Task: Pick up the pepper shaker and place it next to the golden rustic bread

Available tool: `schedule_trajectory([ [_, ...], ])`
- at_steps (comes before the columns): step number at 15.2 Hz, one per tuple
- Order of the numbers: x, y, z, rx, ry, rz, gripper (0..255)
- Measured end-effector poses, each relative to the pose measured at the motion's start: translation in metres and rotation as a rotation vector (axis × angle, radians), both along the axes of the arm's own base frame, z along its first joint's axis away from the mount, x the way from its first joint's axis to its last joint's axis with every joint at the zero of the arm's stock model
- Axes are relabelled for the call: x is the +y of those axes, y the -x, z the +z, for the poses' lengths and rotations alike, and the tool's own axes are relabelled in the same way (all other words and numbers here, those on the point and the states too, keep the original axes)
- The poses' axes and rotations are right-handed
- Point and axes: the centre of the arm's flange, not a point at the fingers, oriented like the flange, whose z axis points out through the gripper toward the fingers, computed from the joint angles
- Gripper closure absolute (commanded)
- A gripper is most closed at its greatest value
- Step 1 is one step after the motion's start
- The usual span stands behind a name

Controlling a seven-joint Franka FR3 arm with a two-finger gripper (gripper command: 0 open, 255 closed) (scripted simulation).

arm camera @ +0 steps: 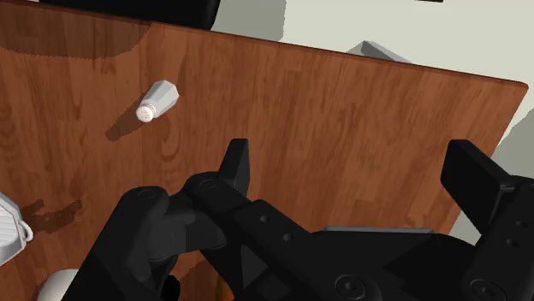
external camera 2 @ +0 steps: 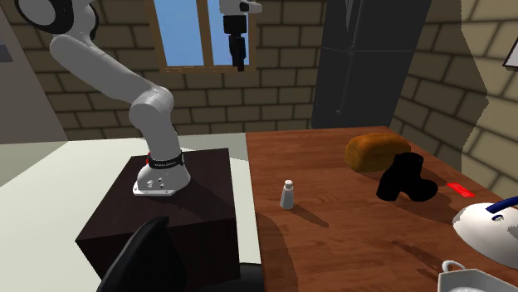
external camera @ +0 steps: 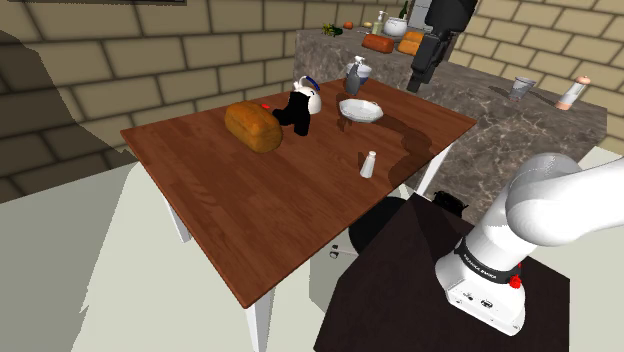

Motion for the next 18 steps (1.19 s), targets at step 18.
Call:
schedule_trajectory([
  [18,-0.121,-0.080,-0.159,0.041,-0.039,-0.059,0],
])
